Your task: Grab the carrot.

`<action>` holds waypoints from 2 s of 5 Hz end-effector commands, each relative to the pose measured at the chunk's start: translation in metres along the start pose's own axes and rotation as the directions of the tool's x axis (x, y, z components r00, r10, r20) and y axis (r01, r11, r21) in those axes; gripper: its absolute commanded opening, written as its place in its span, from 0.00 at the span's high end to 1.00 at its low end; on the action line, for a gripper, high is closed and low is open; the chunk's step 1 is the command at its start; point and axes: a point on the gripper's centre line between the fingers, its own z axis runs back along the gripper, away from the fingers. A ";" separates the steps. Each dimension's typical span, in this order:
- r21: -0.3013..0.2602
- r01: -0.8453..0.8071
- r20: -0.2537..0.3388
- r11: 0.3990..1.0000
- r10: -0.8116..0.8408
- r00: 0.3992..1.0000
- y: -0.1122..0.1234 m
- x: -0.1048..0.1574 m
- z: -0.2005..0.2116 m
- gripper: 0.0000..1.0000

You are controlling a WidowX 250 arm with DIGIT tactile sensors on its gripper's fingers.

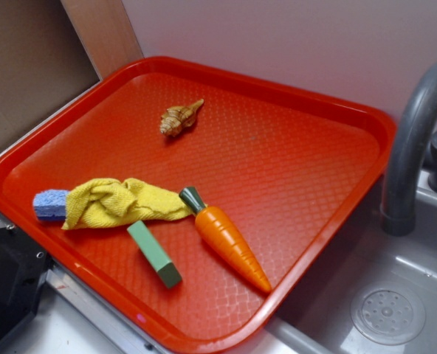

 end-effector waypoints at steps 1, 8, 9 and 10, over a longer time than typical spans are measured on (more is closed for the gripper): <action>0.000 0.000 0.000 1.000 0.000 1.000 0.000 0.000 0.000 0.00; -0.178 0.979 0.136 -0.099 -0.988 -0.075 -0.105 0.046 -0.123 0.00; -0.220 0.964 0.124 -0.148 -0.985 -0.123 -0.118 0.044 -0.158 0.00; -0.232 0.960 0.116 -0.155 -0.985 -0.131 -0.124 0.043 -0.182 0.00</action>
